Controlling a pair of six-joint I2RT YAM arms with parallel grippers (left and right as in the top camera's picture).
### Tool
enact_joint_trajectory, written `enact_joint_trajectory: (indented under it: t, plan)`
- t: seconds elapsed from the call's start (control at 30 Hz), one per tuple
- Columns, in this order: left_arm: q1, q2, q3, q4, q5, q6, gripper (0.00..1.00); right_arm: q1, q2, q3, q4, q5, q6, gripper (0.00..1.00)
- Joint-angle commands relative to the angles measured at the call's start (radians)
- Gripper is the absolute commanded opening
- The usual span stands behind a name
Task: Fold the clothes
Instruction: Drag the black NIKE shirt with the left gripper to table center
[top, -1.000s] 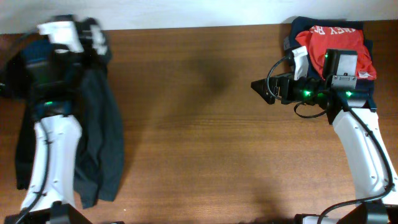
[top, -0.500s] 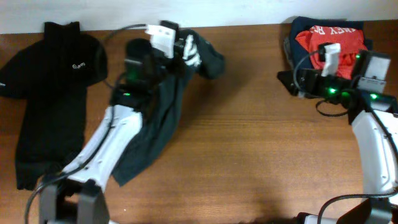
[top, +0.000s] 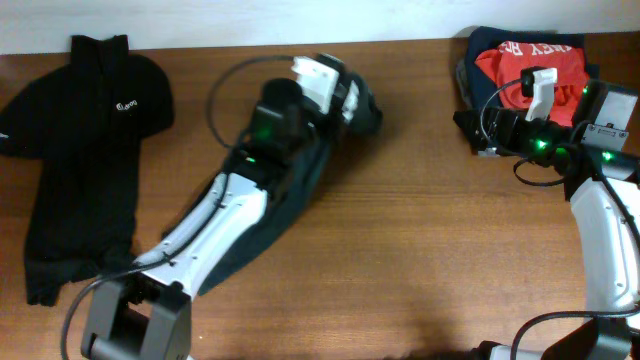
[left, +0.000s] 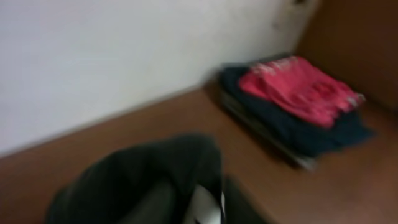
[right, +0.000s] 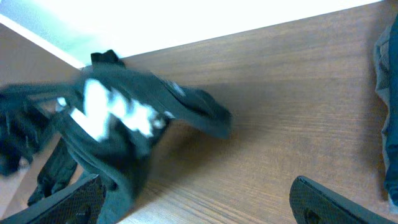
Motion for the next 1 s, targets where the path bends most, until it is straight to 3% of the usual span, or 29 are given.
enact_joint_trajectory:
  t: [0.0,0.03,0.17,0.3,0.37,0.4,0.47,0.6,0.67,0.83,0.97]
  plan:
    - [-0.088,0.014,0.011,-0.061,0.036,-0.006,0.58,-0.003,-0.002,0.023,0.02,-0.012,0.005,0.99]
    - [-0.106,0.018,0.011,-0.076,0.031,0.006,0.66,-0.003,-0.002,0.023,0.028,-0.012,0.006,0.99]
    - [-0.116,0.0,0.011,-0.089,-0.064,0.019,0.81,-0.003,-0.002,0.023,0.059,-0.013,0.039,0.99]
    - [-0.005,-0.091,0.021,-0.092,-0.08,-0.046,0.98,-0.003,-0.002,0.024,0.06,-0.012,0.038,0.99]
    - [0.112,-0.167,0.021,-0.136,-0.08,-0.093,0.99,0.002,-0.002,0.024,0.059,-0.011,0.039,0.95]
    - [0.155,-0.19,0.021,-0.164,-0.08,-0.093,0.99,0.01,-0.001,0.024,0.054,-0.003,0.039,0.8]
    - [0.25,-0.226,0.021,-0.236,-0.081,-0.092,0.99,0.046,-0.001,0.024,0.044,0.056,0.039,0.62]
    - [0.401,-0.237,0.021,-0.395,-0.08,-0.092,0.99,0.175,0.003,0.024,0.005,0.288,0.051,0.68]
    - [0.462,-0.232,0.02,-0.496,-0.08,-0.092,0.99,0.316,0.029,0.024,0.003,0.486,0.116,0.7]
    - [0.465,-0.195,0.02,-0.53,-0.08,-0.085,0.99,0.458,0.134,0.024,0.079,0.65,0.206,0.68]
    - [0.465,-0.157,0.02,-0.545,-0.08,-0.085,0.99,0.515,0.241,0.024,0.19,0.675,0.222,0.69]
